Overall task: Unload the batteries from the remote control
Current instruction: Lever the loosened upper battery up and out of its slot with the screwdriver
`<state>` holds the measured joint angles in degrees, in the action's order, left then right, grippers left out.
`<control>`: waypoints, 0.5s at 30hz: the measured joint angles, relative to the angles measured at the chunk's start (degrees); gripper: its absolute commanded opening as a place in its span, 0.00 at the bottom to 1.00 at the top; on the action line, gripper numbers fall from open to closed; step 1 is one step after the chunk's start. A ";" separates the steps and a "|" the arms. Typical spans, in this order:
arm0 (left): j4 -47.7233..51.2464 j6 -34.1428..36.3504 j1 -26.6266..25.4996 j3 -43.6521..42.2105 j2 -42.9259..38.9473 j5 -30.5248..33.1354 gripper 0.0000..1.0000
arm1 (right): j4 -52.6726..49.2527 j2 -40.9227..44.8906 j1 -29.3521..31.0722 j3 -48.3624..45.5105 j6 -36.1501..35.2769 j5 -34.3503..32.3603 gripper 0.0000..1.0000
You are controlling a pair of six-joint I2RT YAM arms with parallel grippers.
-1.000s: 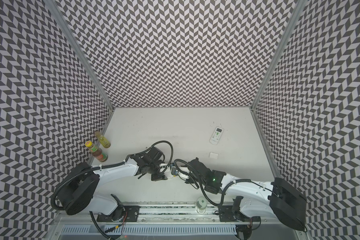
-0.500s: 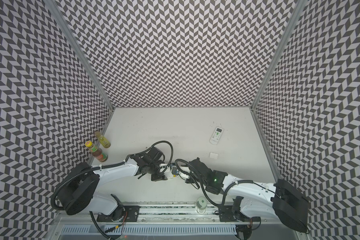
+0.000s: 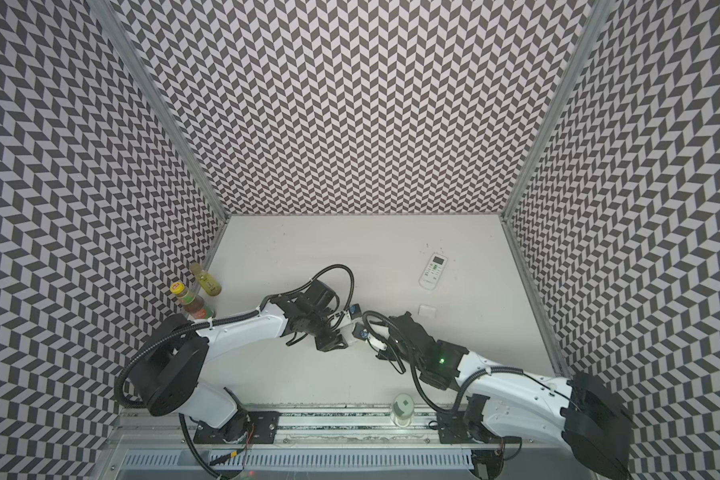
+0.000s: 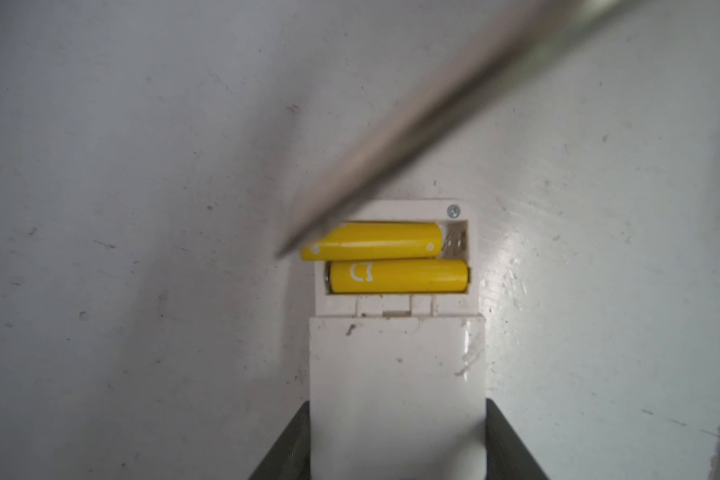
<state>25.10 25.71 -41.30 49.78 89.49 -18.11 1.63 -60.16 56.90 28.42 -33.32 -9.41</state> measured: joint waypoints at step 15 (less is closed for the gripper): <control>3.30 -4.39 -2.89 2.62 3.13 0.72 0.18 | 0.35 -12.11 0.00 1.44 1.73 -1.81 0.00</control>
<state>28.40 21.32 -44.18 52.40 92.62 -17.39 1.98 -72.27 56.90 29.87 -31.59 -11.22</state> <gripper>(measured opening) 0.530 0.170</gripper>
